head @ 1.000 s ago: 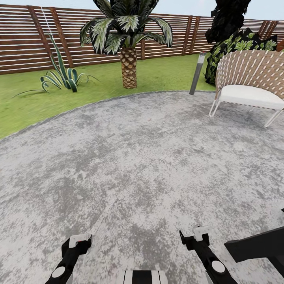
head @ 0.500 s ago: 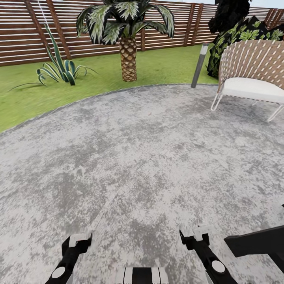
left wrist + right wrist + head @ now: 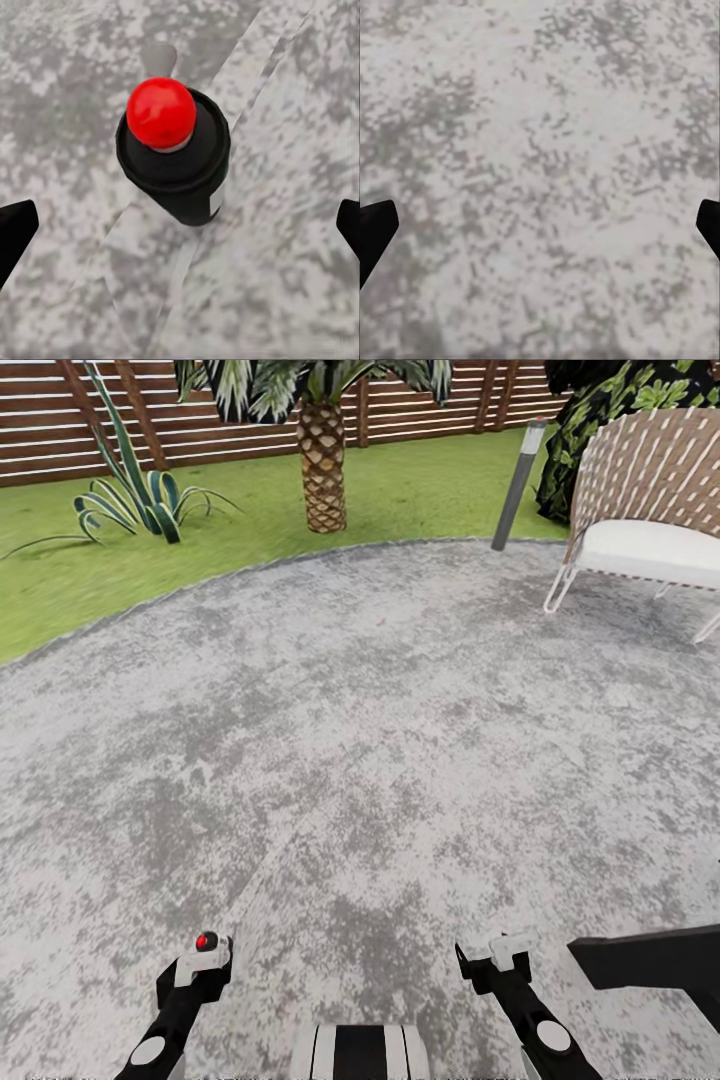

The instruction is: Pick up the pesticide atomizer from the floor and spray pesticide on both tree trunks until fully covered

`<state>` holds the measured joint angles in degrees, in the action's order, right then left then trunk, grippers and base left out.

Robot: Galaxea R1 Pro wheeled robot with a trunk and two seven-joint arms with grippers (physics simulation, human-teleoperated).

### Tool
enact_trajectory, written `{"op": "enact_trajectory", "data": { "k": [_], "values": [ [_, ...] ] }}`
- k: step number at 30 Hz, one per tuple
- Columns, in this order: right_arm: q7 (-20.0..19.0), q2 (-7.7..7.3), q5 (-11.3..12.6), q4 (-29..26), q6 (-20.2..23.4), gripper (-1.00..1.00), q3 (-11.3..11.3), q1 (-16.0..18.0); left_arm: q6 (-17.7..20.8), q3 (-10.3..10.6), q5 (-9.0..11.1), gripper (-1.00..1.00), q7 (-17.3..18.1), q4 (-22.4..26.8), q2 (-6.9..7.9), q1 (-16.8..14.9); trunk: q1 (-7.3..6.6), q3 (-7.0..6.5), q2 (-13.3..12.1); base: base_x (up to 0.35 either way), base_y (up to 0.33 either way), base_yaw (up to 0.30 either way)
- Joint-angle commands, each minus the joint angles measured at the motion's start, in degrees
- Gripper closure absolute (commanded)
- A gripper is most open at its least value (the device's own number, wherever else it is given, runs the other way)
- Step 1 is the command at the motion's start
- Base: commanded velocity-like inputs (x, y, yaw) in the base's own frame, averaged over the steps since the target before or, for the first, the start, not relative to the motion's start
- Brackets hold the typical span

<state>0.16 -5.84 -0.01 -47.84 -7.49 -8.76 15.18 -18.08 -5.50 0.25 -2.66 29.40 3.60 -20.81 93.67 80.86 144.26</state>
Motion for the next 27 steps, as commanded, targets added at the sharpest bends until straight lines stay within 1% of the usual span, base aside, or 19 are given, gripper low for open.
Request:
{"op": "enact_trajectory", "data": {
  "k": [1,3,5,13,27],
  "values": [
    [0.02,-0.04,0.01,0.03,-0.16,-1.0,-0.12,0.02,-0.18,-0.07,0.01,-1.0,-0.15,-0.04,0.0,-0.02,-0.01,0.12,0.01,0.0,0.0,0.0],
    [0.02,-0.04,0.01,0.03,-0.16,-1.0,-0.12,0.02,-0.13,-0.12,0.01,-1.0,-0.15,-0.11,0.0,-0.02,-0.01,0.29,0.01,0.0,0.0,0.0],
    [0.02,-0.04,0.01,0.03,-0.16,-1.0,-0.2,0.02,-0.12,-0.13,0.01,-1.0,-0.19,-0.13,0.0,-0.02,0.04,0.76,0.04,0.0,0.0,0.0],
    [0.02,-0.04,0.01,0.03,-0.16,-1.0,-0.21,0.02,-0.2,-0.1,0.03,-1.0,-0.15,-0.14,0.16,-0.02,0.04,0.77,0.04,0.001,0.0,0.0],
    [0.02,-0.04,0.01,0.09,-0.16,-1.0,-0.21,0.02,-0.2,-0.13,0.01,-1.0,-0.15,-0.14,0.09,-0.02,0.04,0.77,0.04,0.054,0.0,0.0]
  ]
}}
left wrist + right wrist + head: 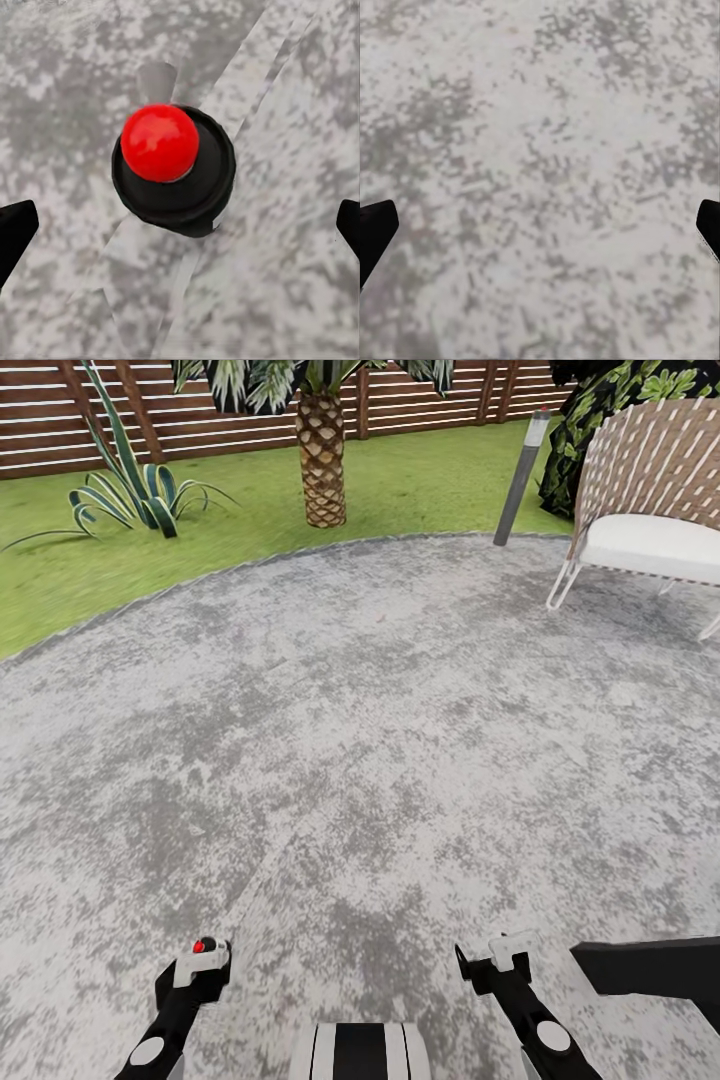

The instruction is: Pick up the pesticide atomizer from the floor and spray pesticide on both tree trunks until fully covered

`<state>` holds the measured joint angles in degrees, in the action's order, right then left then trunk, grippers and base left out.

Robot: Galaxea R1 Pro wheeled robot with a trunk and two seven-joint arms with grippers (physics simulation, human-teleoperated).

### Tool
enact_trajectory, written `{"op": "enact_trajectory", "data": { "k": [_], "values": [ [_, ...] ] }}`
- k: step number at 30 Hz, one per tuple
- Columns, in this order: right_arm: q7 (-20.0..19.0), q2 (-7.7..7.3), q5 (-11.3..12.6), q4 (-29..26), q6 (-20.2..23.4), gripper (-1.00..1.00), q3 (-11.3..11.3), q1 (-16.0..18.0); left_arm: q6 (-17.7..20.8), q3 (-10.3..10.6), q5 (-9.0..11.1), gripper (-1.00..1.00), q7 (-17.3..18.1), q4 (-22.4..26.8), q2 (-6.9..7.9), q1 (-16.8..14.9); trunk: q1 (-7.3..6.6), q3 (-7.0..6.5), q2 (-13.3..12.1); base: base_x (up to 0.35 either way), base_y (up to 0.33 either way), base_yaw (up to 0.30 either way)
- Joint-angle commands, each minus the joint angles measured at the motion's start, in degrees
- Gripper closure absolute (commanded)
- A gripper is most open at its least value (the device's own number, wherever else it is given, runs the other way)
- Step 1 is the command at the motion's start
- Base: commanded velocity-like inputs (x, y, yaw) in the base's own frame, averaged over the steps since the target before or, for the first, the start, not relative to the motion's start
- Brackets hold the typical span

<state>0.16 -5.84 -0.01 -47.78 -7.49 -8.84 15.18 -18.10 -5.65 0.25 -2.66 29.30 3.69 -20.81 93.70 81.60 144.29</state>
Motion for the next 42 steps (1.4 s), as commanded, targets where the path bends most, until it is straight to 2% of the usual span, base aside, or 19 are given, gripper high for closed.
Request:
{"op": "enact_trajectory", "data": {
  "k": [1,9,12,23,26,42],
  "values": [
    [0.02,-0.04,0.01,0.03,-0.16,-1.0,-0.12,0.02,-0.18,0.03,0.02,-1.0,-0.15,-0.04,0.0,-0.02,0.01,0.03,0.01,0.128,0.0,0.0],
    [0.02,-0.04,0.01,-0.04,-0.16,-1.0,-0.12,0.02,-0.18,0.11,0.1,-1.0,-0.15,0.05,0.05,-0.02,0.01,0.04,0.01,0.026,0.0,0.0],
    [0.02,-0.04,0.01,-0.04,-0.16,-1.0,-0.12,0.02,-0.18,0.12,0.1,-1.0,-0.15,0.06,0.01,-0.02,0.08,0.92,0.05,0.0,0.0,0.0],
    [0.02,-0.04,0.01,-0.04,-0.16,-1.0,-0.12,0.02,-1.55,0.12,0.1,-1.0,-0.15,0.02,0.0,-0.02,0.08,1.18,0.05,0.0,0.0,0.0],
    [0.02,-0.04,0.01,-0.02,-0.16,-1.0,-0.12,0.02,-1.58,0.12,0.1,-1.0,-0.15,-0.02,0.02,-0.02,0.16,1.85,0.09,0.0,0.0,0.0],
    [0.02,-0.04,0.01,0.05,-0.16,-1.0,-0.12,0.02,-1.59,0.12,0.09,-1.0,-0.15,-0.03,0.01,-0.02,0.16,2.07,0.09,0.0,0.0,0.062]
  ]
}}
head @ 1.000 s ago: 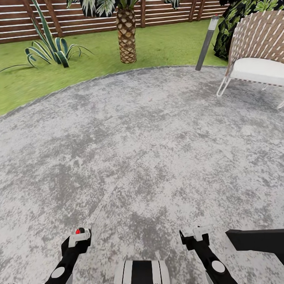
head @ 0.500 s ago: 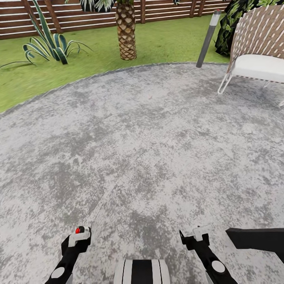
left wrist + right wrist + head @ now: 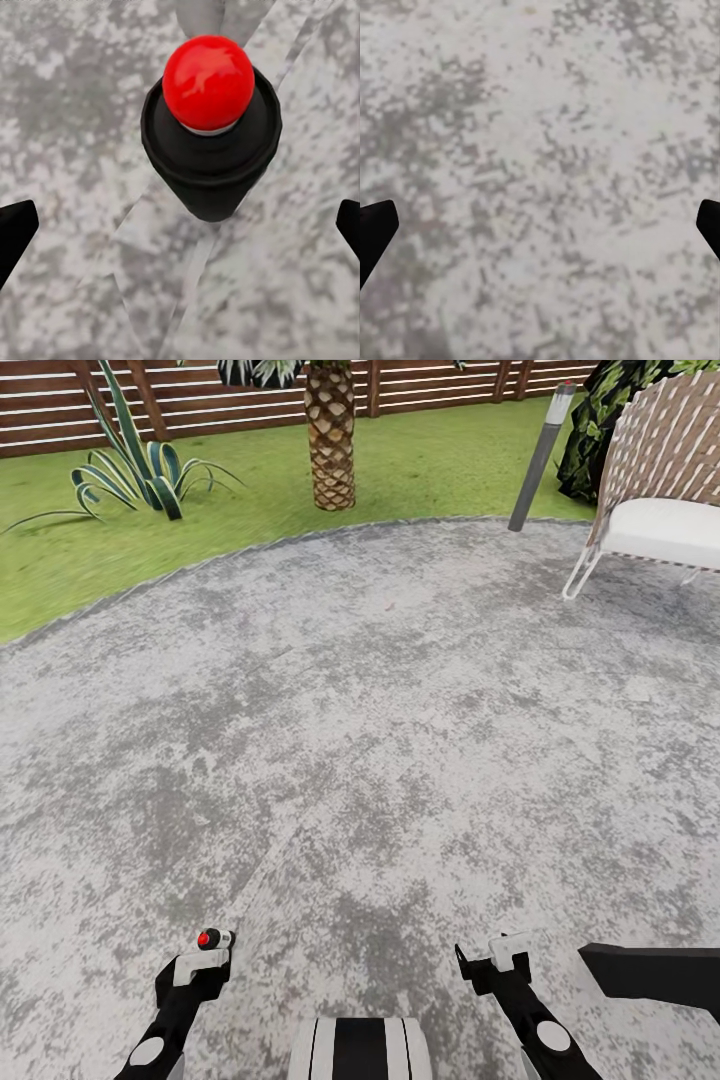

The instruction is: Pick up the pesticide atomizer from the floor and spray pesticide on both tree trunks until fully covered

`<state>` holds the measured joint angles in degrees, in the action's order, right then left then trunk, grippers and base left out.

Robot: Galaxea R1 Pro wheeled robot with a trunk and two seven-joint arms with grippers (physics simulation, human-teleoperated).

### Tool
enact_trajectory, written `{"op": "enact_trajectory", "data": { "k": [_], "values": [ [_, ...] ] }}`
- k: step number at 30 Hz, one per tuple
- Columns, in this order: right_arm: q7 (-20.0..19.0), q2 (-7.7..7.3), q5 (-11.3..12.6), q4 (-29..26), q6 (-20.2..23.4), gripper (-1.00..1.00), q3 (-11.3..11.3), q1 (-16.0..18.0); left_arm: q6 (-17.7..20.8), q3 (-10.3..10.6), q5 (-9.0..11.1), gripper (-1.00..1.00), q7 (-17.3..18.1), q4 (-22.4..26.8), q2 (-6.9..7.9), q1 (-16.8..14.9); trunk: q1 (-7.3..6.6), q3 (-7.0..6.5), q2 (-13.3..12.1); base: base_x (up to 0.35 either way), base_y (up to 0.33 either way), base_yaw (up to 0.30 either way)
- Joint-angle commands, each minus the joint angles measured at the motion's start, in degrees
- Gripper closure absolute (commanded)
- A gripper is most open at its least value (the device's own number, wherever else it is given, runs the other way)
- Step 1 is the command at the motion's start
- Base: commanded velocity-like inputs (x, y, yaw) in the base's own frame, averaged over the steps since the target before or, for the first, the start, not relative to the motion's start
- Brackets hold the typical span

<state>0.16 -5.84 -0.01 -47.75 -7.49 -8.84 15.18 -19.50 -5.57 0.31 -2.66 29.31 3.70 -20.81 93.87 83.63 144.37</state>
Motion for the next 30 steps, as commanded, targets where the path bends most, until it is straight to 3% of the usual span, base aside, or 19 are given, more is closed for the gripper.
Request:
{"op": "enact_trajectory", "data": {
  "k": [1,30],
  "values": [
    [0.02,-0.04,0.01,0.03,-0.16,-1.0,-0.12,0.02,-0.18,0.03,0.01,-1.0,-0.15,-0.02,0.0,-0.02,-0.01,0.03,0.01,0.005,0.0,0.001],
    [0.02,-0.04,0.01,0.03,-0.16,-1.0,-0.12,0.02,-0.18,-0.05,-0.04,-1.0,-0.19,0.05,-0.09,-0.02,-0.01,0.03,0.01,0.019,0.0,0.0]
  ]
}}
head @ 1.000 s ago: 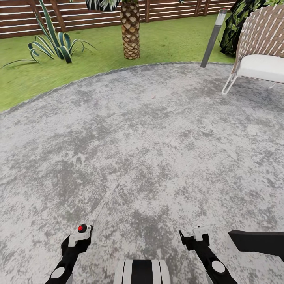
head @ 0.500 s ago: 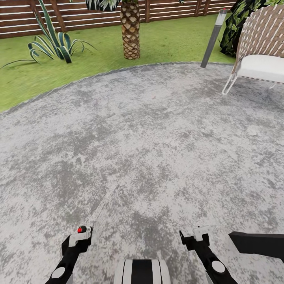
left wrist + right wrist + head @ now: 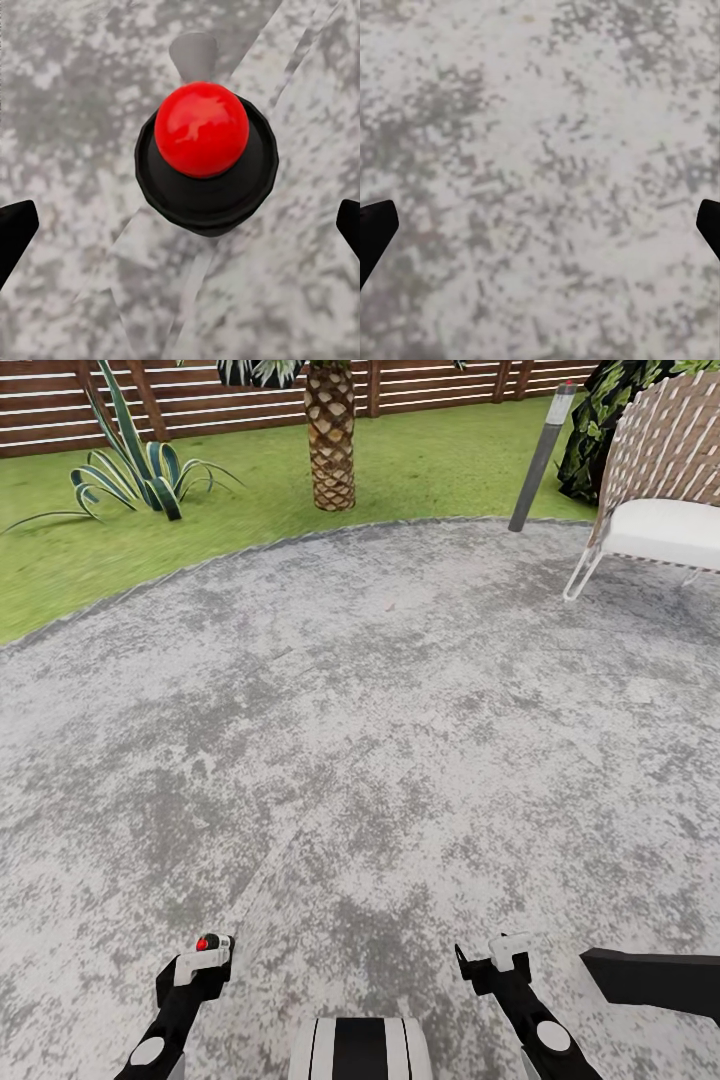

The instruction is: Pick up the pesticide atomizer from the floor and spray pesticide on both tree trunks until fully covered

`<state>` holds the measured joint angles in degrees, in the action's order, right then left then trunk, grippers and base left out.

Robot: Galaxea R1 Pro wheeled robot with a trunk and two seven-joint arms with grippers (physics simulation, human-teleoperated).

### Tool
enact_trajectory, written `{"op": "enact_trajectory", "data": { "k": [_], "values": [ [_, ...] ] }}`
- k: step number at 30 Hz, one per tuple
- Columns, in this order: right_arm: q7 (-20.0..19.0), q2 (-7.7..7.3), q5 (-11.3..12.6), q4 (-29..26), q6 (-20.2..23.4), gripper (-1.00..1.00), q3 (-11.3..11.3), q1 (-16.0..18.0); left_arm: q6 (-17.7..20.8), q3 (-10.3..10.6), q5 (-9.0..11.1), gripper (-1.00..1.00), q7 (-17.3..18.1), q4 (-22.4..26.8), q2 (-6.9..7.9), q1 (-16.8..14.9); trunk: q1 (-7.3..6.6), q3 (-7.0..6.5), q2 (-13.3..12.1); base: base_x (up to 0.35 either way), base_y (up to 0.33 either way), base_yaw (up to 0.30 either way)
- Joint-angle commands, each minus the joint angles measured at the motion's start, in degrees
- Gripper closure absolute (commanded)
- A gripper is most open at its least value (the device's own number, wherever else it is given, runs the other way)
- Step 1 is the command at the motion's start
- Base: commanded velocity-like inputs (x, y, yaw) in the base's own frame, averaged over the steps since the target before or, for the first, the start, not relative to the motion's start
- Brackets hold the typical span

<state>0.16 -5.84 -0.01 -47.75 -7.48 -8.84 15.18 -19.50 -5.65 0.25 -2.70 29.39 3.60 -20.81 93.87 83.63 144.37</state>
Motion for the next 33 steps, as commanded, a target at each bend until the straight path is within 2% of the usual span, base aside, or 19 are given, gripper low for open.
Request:
{"op": "enact_trajectory", "data": {
  "k": [1,33],
  "values": [
    [0.02,-0.05,0.01,0.03,-0.16,-1.0,-0.12,0.02,-0.18,0.03,0.01,-1.0,-0.15,-0.04,0.0,-0.02,-0.01,0.03,0.01,0.0,0.0,0.0],
    [0.02,-0.05,0.0,0.11,-0.16,-1.0,-0.12,0.02,-0.18,-0.03,0.01,-1.0,-0.12,-0.02,-0.17,-0.02,-0.01,0.03,0.01,0.011,0.0,0.0]
  ]
}}
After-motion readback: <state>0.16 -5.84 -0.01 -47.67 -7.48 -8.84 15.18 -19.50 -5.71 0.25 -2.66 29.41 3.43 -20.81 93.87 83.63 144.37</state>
